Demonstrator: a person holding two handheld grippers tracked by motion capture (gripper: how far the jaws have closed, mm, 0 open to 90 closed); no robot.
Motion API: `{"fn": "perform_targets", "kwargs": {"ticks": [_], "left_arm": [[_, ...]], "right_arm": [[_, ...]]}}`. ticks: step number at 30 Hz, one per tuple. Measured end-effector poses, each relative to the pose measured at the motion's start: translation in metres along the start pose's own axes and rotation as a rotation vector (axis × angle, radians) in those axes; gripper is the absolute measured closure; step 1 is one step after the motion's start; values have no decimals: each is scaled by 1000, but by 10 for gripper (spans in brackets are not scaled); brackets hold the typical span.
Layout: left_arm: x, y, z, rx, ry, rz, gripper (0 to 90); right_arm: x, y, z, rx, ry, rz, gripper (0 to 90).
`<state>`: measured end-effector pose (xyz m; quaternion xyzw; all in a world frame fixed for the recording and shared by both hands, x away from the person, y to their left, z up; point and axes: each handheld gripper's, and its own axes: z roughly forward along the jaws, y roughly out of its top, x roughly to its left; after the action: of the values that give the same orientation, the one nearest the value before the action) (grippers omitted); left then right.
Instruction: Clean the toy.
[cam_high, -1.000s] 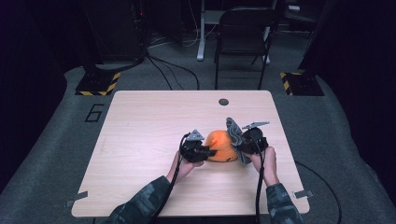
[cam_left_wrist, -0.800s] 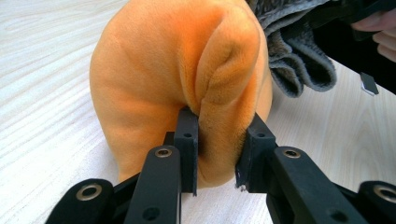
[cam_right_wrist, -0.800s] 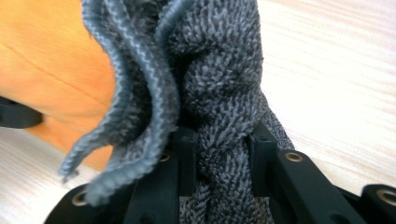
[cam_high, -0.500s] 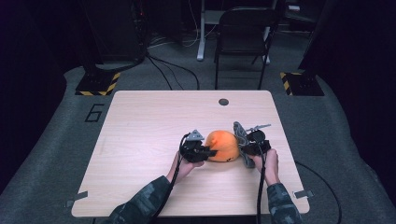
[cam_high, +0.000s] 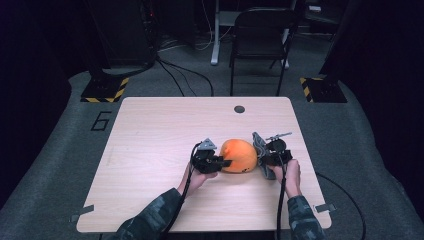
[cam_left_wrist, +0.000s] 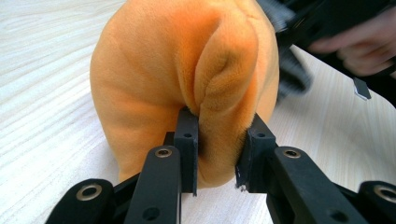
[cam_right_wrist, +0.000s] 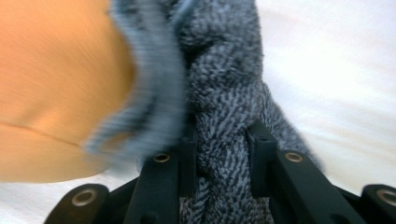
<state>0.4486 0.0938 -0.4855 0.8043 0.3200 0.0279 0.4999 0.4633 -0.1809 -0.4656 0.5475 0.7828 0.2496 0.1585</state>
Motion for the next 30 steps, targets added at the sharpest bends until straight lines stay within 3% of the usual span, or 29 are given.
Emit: {"fn": "perform_targets", "kwargs": {"ticks": [1,3,4,6,8,9,12,13,16,25,30], "left_arm": [[0,0,0,0,0,0,723],[0,0,0,-1,0,1,723],[0,0,0,-1,0,1,723],[0,0,0,0,-1,2,722],[0,0,0,-1,0,0,722],[0,0,0,-3,-2,0,722],[0,0,0,2,0,3,719],[1,-1,1,6,5,1,717],[2,-2,1,5,4,-4,714],[3,-2,2,0,6,3,667],[4,-2,1,-13,-4,18,537]], "right_arm": [[0,0,0,0,0,0,705],[5,9,-30,-90,4,-19,706],[5,9,-30,-90,4,-19,706],[20,18,-57,-173,39,-55,706],[27,19,-62,-187,53,-75,706],[42,22,-64,-190,73,-118,706],[53,22,-57,-158,70,-161,706],[59,20,-43,-126,34,-183,708],[57,18,-33,-127,45,-173,711],[56,16,-28,-130,54,-163,714],[54,16,-27,-127,57,-163,714]]}}
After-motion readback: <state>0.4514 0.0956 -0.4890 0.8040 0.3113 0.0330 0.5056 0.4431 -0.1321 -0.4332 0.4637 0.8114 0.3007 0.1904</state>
